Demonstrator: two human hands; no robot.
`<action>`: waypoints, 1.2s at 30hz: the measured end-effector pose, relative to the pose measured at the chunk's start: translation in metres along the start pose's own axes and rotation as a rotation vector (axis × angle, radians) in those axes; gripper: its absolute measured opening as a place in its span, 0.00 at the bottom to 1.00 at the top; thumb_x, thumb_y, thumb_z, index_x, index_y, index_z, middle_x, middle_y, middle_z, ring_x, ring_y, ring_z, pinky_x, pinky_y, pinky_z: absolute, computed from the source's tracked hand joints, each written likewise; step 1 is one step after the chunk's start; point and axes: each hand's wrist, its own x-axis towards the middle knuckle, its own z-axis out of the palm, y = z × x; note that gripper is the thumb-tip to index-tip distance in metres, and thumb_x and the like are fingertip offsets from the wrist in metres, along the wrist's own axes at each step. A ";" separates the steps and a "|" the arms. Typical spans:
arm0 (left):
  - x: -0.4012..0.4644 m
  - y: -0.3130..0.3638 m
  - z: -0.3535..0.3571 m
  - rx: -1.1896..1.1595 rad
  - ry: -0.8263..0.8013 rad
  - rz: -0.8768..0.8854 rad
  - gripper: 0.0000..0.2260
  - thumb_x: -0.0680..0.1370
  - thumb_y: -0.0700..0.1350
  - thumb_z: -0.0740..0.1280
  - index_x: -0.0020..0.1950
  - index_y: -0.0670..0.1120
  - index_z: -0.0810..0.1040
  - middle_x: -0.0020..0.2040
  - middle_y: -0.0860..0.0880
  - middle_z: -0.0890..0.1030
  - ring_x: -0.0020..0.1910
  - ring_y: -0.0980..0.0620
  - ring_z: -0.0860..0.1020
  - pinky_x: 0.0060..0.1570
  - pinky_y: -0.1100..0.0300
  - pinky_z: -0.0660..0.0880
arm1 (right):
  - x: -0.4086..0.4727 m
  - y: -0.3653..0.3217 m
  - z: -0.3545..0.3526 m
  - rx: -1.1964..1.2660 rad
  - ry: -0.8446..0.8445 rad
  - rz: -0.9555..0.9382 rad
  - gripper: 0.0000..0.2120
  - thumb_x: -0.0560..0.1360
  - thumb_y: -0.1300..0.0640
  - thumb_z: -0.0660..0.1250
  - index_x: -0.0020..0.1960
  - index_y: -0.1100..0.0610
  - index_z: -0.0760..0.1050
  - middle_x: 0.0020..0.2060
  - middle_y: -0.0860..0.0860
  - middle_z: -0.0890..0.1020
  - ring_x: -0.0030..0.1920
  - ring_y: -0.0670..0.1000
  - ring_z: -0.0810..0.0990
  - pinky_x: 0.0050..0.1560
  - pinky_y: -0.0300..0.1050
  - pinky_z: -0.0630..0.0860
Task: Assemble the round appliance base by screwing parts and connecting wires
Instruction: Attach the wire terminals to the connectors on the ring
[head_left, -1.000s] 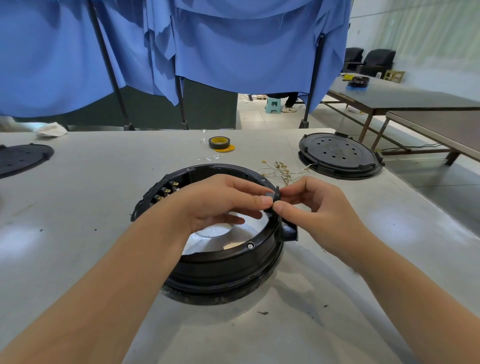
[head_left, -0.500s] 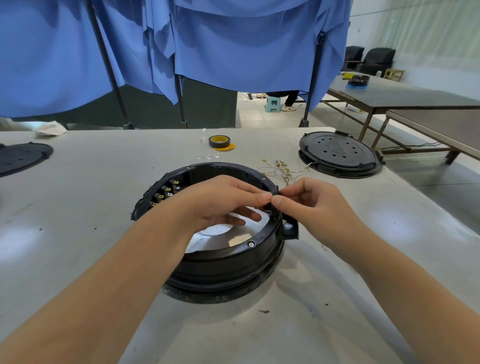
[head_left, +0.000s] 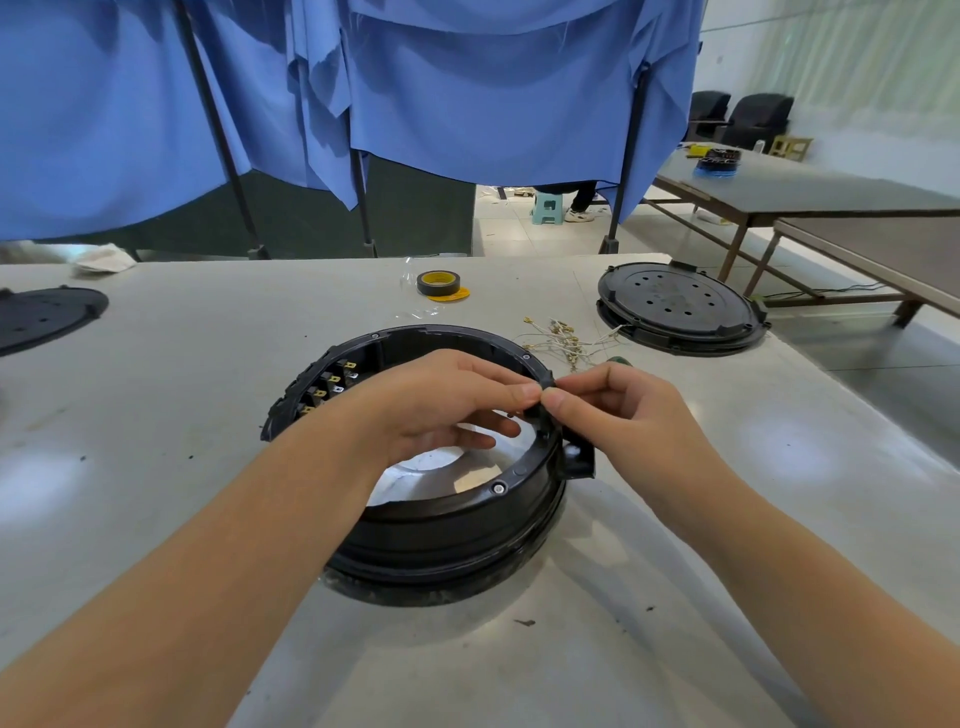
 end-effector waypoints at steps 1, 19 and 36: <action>0.000 0.000 0.000 -0.002 -0.001 0.003 0.08 0.75 0.46 0.71 0.52 0.49 0.85 0.44 0.51 0.85 0.44 0.54 0.82 0.54 0.53 0.78 | 0.000 0.000 0.000 0.008 0.002 0.002 0.08 0.70 0.54 0.74 0.47 0.55 0.80 0.39 0.49 0.86 0.41 0.46 0.85 0.43 0.36 0.80; -0.001 0.000 -0.001 -0.018 0.013 0.058 0.06 0.73 0.46 0.73 0.48 0.53 0.86 0.42 0.53 0.85 0.43 0.55 0.80 0.44 0.60 0.77 | 0.002 0.000 -0.003 0.090 -0.030 -0.026 0.06 0.71 0.59 0.73 0.48 0.56 0.80 0.41 0.51 0.86 0.43 0.48 0.85 0.44 0.38 0.79; -0.001 0.001 -0.003 -0.031 -0.011 0.077 0.07 0.70 0.46 0.74 0.46 0.56 0.86 0.42 0.53 0.85 0.43 0.56 0.81 0.40 0.62 0.76 | 0.001 -0.002 -0.004 0.070 -0.072 -0.081 0.05 0.71 0.60 0.73 0.46 0.53 0.79 0.41 0.50 0.85 0.42 0.50 0.85 0.40 0.38 0.78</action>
